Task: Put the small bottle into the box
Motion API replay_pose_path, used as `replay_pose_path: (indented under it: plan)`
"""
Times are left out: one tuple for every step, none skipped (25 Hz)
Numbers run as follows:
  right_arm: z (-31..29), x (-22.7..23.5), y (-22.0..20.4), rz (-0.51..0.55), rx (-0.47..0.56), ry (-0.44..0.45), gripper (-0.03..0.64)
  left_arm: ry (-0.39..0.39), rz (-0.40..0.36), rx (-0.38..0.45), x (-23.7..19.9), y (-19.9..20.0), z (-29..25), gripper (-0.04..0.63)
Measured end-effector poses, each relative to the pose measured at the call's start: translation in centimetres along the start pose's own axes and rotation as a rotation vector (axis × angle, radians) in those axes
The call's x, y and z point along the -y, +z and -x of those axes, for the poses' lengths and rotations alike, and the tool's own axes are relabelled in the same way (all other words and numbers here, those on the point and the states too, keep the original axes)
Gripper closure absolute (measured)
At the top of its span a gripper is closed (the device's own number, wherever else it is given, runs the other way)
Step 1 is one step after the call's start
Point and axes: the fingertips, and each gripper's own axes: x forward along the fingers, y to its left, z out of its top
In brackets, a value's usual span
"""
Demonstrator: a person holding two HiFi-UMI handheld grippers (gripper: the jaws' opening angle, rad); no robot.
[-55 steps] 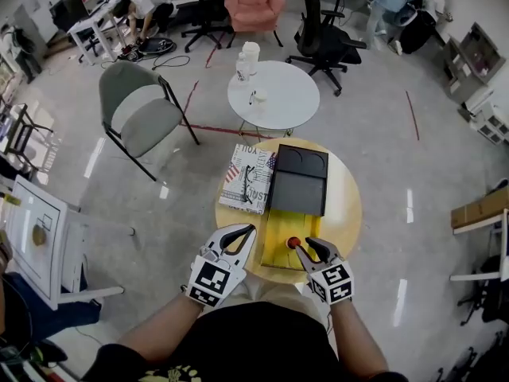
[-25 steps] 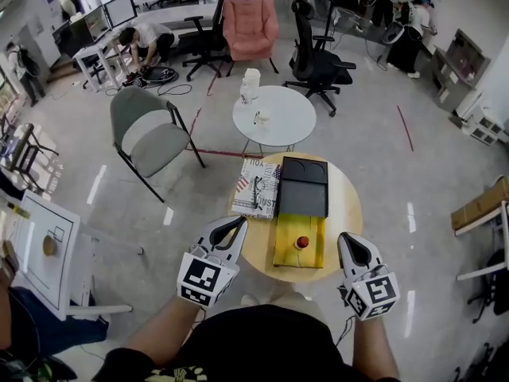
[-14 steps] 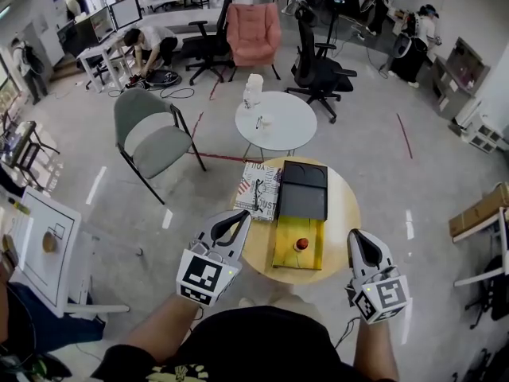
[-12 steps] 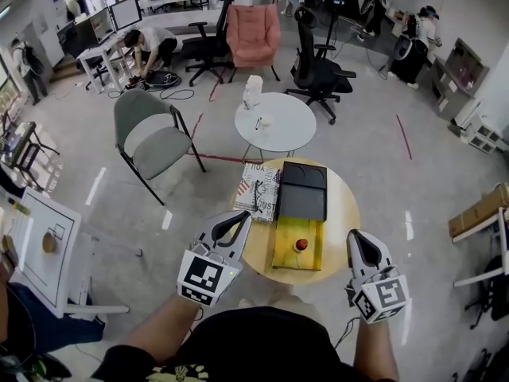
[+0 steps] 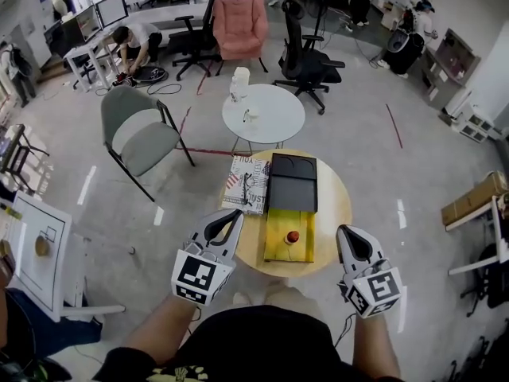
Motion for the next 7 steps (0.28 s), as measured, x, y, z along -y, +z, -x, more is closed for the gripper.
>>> replay_pose_path:
  plan:
    - [-0.1,0.0,-0.1,0.003,-0.005,0.004,0.603,-0.004,0.004,-0.004,0.2,-0.2,-0.2,0.577]
    - [-0.1,0.1,-0.2,0.006,-0.008,0.007,0.603,-0.005,0.006,-0.008,0.4,-0.3,-0.4,0.577]
    - [-0.2,0.3,-0.3,0.007,-0.009,0.010,0.603,-0.007,0.007,-0.011,0.5,-0.4,-0.7,0.577]
    - [-0.3,0.6,-0.4,0.008,-0.010,0.013,0.603,-0.008,0.008,-0.013,0.7,-0.5,-1.0,0.577]
    - [-0.4,0.8,-0.6,0.007,-0.010,0.016,0.603,-0.008,0.009,-0.016,0.9,-0.6,-1.4,0.577]
    - [-0.5,1.1,-0.7,0.006,-0.011,0.019,0.603,-0.008,0.010,-0.018,1.1,-0.7,-1.7,0.577]
    - [-0.6,1.3,-0.9,0.005,-0.012,0.023,0.603,-0.008,0.012,-0.021,1.3,-0.7,-2.1,0.577]
